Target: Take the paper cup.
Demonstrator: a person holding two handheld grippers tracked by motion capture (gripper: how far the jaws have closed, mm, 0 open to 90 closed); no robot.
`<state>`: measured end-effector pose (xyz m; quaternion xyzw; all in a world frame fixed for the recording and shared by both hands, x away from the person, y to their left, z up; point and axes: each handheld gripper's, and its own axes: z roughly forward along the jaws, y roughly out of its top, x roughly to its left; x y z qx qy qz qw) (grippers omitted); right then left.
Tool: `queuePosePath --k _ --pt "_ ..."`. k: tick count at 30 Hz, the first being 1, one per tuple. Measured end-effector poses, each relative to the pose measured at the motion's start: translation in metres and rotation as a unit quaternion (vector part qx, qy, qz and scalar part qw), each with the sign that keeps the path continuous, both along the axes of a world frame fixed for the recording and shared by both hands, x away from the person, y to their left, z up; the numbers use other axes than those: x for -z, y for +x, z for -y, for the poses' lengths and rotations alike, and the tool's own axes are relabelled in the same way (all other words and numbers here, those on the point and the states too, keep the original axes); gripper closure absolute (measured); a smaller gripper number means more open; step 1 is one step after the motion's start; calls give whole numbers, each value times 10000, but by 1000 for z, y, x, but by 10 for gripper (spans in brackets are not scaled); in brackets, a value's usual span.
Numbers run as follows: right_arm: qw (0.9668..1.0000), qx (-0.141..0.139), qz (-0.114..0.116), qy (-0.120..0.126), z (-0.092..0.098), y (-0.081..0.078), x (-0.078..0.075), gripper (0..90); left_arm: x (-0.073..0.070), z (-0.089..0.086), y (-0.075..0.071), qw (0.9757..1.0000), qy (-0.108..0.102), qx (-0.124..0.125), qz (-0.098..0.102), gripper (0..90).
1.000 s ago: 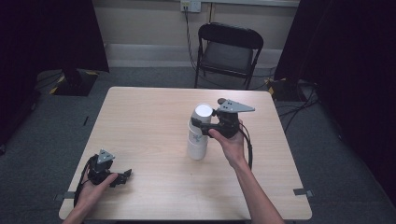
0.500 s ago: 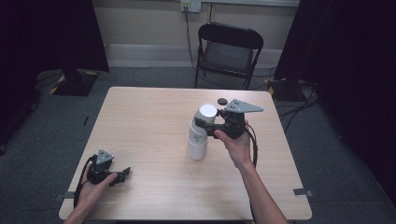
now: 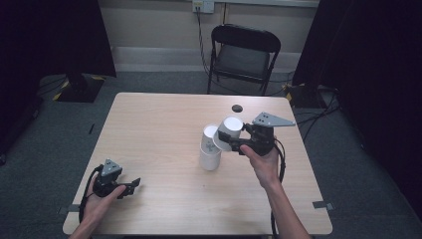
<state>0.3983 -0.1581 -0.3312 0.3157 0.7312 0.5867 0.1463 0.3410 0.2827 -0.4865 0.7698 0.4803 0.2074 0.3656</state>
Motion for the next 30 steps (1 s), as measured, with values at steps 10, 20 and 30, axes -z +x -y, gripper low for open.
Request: queuePosePath --k 10,20,30 --pt "9996 -113 -265 -19 6 -17 13 334 -6 16 -8 9980 -567 239 -143 180" --pt "9982 -195 -530 -191 -12 -30 33 345 -20 25 -9 9947 -975 330 -2 226" --pt "9955 -301 -847 -308 -23 -36 58 357 -28 57 0 9934 -892 715 30 268"
